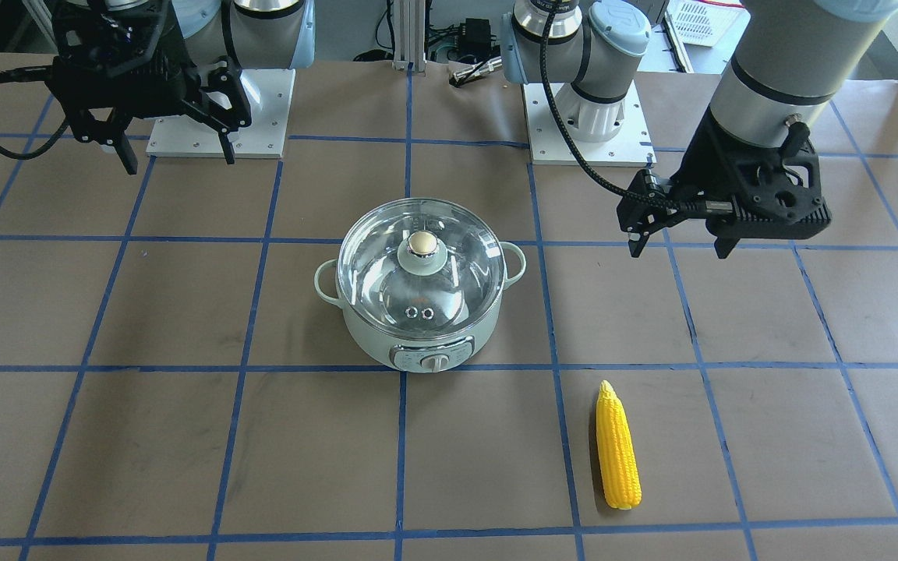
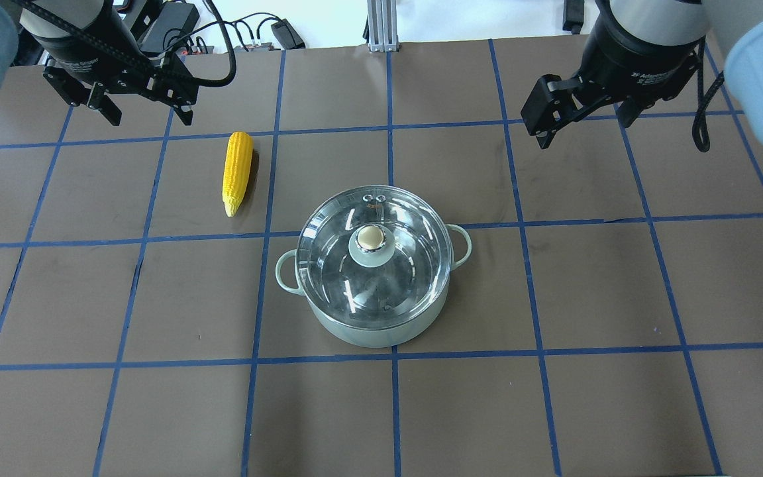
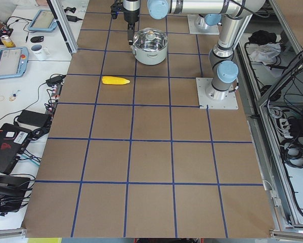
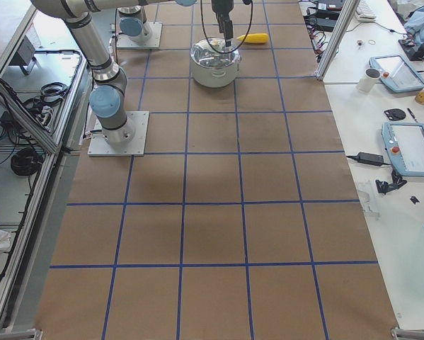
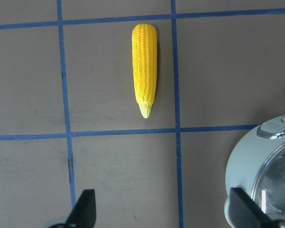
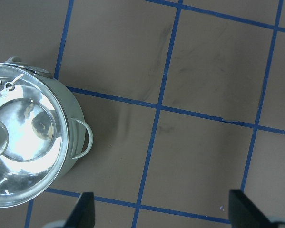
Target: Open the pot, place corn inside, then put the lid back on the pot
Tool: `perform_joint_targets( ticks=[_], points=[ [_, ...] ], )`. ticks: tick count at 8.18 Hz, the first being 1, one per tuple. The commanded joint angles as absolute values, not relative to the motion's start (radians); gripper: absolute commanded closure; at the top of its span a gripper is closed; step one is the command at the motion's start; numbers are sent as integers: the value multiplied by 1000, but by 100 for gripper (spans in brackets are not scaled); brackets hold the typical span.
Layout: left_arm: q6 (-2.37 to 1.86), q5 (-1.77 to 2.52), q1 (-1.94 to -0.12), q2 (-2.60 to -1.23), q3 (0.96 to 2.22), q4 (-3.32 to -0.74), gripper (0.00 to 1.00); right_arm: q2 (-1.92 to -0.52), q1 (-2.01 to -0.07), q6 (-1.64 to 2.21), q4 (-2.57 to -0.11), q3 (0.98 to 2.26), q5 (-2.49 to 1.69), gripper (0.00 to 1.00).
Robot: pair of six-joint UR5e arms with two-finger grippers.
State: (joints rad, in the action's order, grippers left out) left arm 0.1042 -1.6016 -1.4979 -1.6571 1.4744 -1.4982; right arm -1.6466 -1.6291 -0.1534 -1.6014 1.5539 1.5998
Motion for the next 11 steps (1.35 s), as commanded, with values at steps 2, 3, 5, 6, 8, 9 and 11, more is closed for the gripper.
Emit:
perform_joint_targets(
  ticks=[2, 3, 5, 6, 8, 9, 11],
  points=[
    [268, -1592, -1396, -1793, 1474, -1306, 0, -1646, -1629, -153, -1601, 1554, 1600, 0],
    [308, -1585, -1396, -1849, 1474, -1274, 0, -1646, -1629, -153, -1601, 1554, 1600, 0],
    [301, -1447, -1396, -1919, 1476, -1214, 0, -1646, -1631, -153, -1600, 1555, 1600, 0],
    [305, -1431, -1396, -1958, 1474, -1180, 0, -1646, -1629, -152, -1600, 1555, 1600, 0],
    [313, -1428, -1396, -2029, 1474, -1138, 0, -1646, -1629, -152, -1598, 1557, 1601, 0],
    [310, -1428, -1396, -2046, 1476, -1135, 0, -1646, -1631, -150, -1598, 1559, 1600, 0],
    [298, -1430, -1396, -2088, 1474, -1132, 0, -1641, -1632, -121, -1601, 1560, 1597, 0]
  ],
)
